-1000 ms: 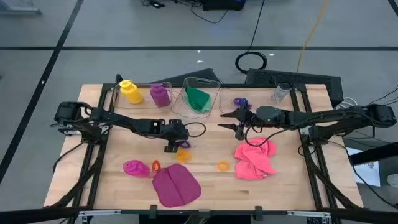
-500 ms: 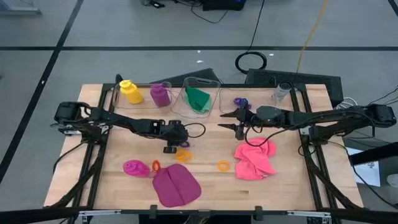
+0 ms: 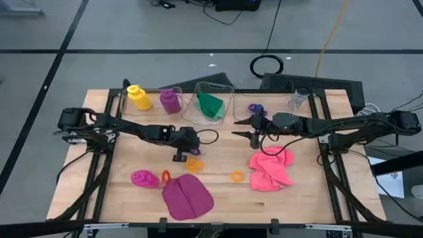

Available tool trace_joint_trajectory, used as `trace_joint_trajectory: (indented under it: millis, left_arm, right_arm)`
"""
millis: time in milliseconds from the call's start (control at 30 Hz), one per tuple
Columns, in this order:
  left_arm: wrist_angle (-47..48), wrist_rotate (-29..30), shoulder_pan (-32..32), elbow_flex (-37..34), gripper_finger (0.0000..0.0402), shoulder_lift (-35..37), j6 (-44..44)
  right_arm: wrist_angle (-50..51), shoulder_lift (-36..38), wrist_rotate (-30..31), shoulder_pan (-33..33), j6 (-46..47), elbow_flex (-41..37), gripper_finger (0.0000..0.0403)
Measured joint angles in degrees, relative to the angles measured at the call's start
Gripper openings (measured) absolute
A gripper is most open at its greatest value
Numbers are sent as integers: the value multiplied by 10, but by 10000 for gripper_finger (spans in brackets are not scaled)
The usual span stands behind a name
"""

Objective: Pick & Place Sports Items
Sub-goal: Put the purple spring keychain into the right transparent bin

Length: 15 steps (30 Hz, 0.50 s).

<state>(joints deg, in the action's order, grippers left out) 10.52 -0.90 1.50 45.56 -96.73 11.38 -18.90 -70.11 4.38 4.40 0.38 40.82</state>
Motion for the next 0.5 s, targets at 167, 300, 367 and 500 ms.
trace_joint_trajectory:
  millis: [167, 300, 367, 500]
  left_arm:
    - [16, 7, -1, -2, 5, 17, 25]
    - [22, 18, -7, -2, 5, 62, 25]
    - [33, 21, -13, -2, 5, 91, 22]
    - [43, 71, -35, -1, 5, 148, 17]
  right_arm:
    - [0, 0, 0, 0, 0, 0, 192]
    - [0, 0, 0, 0, 0, 0, 192]
    - [0, 0, 0, 0, 0, 0, 192]
    - [-1, 0, -1, 0, 0, 0, 192]
